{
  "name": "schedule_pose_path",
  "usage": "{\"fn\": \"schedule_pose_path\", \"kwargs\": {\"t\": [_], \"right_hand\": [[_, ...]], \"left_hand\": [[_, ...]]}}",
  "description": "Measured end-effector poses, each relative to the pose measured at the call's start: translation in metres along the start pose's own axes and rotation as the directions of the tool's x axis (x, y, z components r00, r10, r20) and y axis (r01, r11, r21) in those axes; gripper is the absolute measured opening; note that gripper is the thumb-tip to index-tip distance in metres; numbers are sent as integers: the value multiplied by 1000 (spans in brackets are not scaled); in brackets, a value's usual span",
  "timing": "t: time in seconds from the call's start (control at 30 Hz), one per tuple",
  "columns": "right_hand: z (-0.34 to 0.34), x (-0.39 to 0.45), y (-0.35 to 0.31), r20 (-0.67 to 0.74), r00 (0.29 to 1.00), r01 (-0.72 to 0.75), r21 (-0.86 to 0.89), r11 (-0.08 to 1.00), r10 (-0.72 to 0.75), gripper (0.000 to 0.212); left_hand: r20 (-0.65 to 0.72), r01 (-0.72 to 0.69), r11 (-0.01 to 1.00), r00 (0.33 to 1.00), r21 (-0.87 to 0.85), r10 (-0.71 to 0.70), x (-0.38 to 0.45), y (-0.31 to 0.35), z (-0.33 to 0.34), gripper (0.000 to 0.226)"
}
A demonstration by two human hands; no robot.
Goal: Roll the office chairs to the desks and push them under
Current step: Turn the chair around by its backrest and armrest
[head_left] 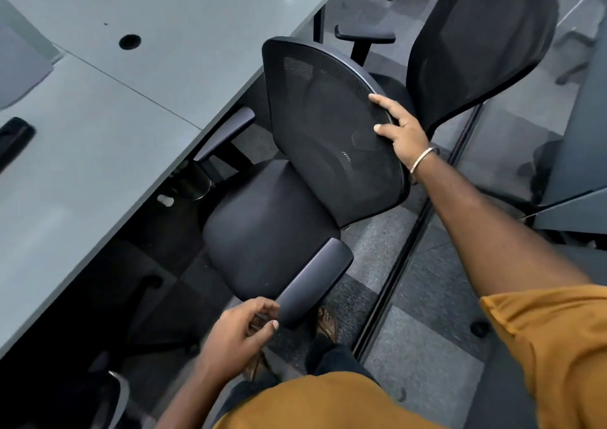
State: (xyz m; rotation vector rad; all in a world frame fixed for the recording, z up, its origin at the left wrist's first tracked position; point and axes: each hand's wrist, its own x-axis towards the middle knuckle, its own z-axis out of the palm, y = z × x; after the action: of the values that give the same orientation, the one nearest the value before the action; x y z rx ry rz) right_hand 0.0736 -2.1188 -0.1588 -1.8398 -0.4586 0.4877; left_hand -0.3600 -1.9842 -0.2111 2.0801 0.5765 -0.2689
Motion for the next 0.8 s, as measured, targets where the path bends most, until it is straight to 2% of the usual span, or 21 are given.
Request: {"fn": "schedule_pose_path", "kwargs": {"t": [0.17,0.37,0.43,0.53,0.6,0.67,0.73,0.8], "right_hand": [[15,-45,10,-114,993,1,88,996,9,61],[56,-147,22,-285,958,1,101,995,28,64],[81,-193,14,-342,938,-53,39,998,63,60],[126,-265,-2,-396,912,-191,-168,967,111,48],[155,-305,-14,-329,942,-159,-279,947,61,44],[177,-330,-20,-179,983,-51,-399,915,-24,46],[193,-343,-28,-60,992,56,-554,831,-107,51],[196,-344,-34,-10,976,156,-669,727,-219,51]], "left_hand": [[-13,-25,1000,1000,19,25,-7,-7,-3,20],[44,-155,985,987,73,152,-25,-10,-9,25],[65,-205,976,977,73,201,-37,-14,-13,31],[40,-299,954,953,-1,299,-56,-24,-22,59],[27,-341,940,940,-15,341,-65,-30,-30,78],[-17,-344,939,939,4,344,-71,-32,-39,85],[-114,-355,928,923,113,367,-77,-37,-50,77],[-176,-365,898,894,244,411,-78,-44,-61,66]]}}
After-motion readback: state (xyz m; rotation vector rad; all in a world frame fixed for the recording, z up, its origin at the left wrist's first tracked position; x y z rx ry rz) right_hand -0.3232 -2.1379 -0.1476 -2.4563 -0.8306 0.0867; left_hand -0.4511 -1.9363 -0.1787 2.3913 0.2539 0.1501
